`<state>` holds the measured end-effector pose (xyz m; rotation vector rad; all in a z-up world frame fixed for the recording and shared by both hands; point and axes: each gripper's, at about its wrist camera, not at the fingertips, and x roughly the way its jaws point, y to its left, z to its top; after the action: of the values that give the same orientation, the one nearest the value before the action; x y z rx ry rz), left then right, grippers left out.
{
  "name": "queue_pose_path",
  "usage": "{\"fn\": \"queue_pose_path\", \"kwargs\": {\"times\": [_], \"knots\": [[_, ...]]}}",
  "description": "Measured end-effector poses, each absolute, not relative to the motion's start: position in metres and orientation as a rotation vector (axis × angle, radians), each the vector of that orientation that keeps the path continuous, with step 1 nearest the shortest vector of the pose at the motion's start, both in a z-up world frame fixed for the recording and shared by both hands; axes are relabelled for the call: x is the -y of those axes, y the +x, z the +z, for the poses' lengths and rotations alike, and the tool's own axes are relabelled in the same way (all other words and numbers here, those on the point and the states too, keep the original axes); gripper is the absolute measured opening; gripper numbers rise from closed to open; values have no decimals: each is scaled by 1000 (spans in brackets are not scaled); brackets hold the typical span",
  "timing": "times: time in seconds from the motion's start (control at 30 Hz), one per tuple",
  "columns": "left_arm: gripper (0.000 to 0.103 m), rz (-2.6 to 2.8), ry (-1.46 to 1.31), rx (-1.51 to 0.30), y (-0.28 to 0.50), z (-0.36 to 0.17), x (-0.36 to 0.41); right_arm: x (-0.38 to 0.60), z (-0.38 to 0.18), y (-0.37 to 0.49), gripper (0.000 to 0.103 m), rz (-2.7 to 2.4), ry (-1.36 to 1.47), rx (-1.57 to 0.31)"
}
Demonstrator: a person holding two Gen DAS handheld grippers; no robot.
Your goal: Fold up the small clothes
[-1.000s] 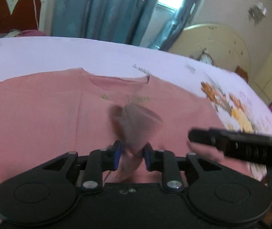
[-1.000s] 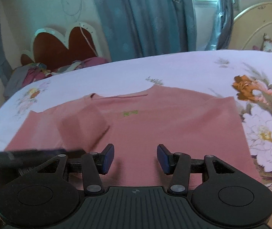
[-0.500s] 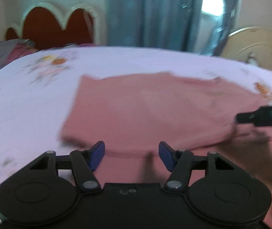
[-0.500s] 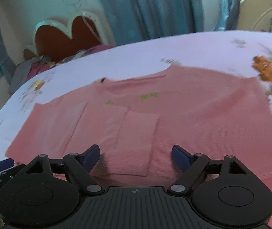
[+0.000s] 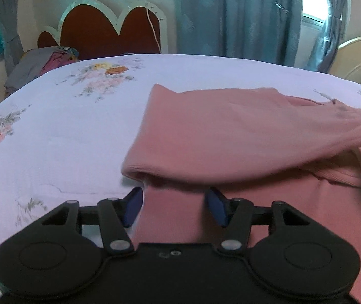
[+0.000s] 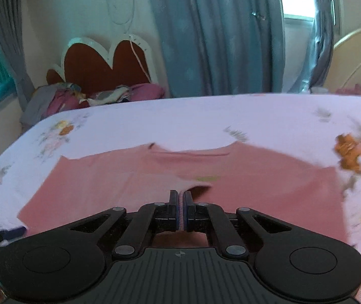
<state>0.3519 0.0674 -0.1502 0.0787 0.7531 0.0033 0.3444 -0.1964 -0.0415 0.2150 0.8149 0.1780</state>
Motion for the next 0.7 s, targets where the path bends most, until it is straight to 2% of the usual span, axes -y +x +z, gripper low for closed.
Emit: {"fn": "queue_pose_path", "kwargs": {"times": [0.2,0.37,0.4,0.43,0.47,0.5,0.6,0.63,0.67,0.7], "knots": [[50,69,74,-739,356,-152,-87,210,-59,332,0,22,127,-802],[46,54,75,-737,356,-151,-89,227,-73,333,0,52,318,-867],[46,52,83,-736,355,-152,-88,225,-74,333,6,68,339,-879],[46,50,85,-736,356,-153,-87,220,-76,336,17,90,360,-886],[46,49,84,-735,356,-153,-87,211,-78,338,54,105,358,-887],[46,48,81,-736,356,-153,-87,204,-80,341,82,103,333,-889],[46,43,74,-738,358,-153,-88,189,-85,342,81,126,317,-895],[46,43,76,-737,359,-154,-87,187,-88,344,74,131,331,-904],[46,42,78,-735,359,-154,-87,183,-93,347,58,143,338,-927],[46,41,80,-733,359,-155,-87,178,-97,349,55,145,336,-949]]}}
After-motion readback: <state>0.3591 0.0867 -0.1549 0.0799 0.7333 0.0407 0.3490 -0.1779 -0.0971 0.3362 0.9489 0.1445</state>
